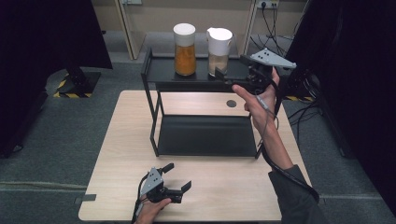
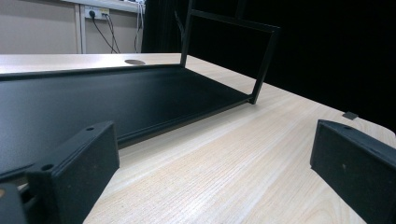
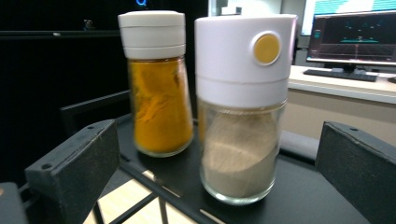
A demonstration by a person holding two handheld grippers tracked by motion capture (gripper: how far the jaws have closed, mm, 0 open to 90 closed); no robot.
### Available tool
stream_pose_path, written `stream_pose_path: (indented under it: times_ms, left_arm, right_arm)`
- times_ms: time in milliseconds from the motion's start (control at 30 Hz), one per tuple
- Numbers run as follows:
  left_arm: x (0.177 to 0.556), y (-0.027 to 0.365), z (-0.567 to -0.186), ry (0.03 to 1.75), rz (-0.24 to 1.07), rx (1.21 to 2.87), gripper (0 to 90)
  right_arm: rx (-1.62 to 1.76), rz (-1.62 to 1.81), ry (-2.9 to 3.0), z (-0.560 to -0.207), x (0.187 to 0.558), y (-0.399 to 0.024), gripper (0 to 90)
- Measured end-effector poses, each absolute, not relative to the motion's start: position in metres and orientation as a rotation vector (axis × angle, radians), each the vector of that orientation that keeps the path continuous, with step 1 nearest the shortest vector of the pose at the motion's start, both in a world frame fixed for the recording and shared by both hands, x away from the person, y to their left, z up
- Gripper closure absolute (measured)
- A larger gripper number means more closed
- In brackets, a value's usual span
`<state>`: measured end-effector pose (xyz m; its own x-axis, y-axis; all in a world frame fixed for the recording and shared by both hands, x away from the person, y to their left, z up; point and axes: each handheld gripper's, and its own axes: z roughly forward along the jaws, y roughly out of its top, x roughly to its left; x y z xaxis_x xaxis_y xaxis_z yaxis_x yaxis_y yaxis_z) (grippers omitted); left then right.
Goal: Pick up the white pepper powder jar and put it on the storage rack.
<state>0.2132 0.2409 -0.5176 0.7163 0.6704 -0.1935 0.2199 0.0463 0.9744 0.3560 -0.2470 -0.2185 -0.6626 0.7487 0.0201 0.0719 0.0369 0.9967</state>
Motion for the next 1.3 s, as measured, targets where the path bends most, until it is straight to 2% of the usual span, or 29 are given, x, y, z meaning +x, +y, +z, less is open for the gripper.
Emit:
stream_pose_path:
  times_ms: [1300]
  left_arm:
    - [0.213, 0.24, -0.518, 0.759, 0.406, 1.525, 0.7]
  right_arm:
    - [0.719, 1.759, 1.852, -0.306, 0.274, -0.283, 0.4]
